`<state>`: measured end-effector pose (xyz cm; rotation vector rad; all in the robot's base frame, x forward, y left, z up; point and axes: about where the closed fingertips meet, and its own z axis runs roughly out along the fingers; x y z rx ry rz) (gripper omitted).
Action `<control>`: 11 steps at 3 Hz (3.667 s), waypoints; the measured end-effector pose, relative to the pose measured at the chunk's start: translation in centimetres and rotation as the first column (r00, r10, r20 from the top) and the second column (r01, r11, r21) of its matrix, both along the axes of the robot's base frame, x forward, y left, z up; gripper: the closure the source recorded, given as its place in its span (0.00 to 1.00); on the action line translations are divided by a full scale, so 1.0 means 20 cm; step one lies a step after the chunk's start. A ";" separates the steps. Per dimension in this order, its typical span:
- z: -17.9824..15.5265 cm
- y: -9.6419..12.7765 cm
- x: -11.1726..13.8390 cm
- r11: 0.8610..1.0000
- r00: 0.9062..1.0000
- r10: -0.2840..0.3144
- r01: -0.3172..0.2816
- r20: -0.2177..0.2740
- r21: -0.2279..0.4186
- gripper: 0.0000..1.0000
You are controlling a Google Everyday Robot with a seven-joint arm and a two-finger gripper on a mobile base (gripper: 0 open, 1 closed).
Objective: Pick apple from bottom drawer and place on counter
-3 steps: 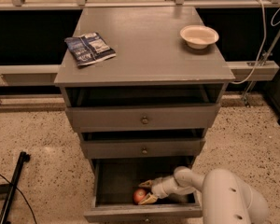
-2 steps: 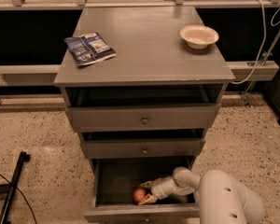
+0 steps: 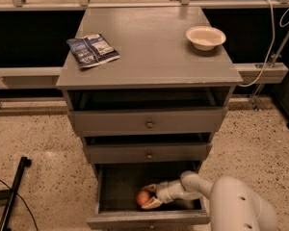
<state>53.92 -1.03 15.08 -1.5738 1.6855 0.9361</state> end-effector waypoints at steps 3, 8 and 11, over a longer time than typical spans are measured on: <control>1.19 -0.10 -0.09 0.975 0.931 0.122 -0.178 0.345 0.135 0.96; 3.17 -0.27 0.06 0.916 0.707 0.321 -0.401 0.631 -0.017 1.00; 3.56 0.11 0.20 0.898 0.678 0.362 -0.437 0.640 -0.046 1.00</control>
Offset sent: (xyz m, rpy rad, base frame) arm -0.0106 -0.0486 0.3265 0.2142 -0.4744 0.1789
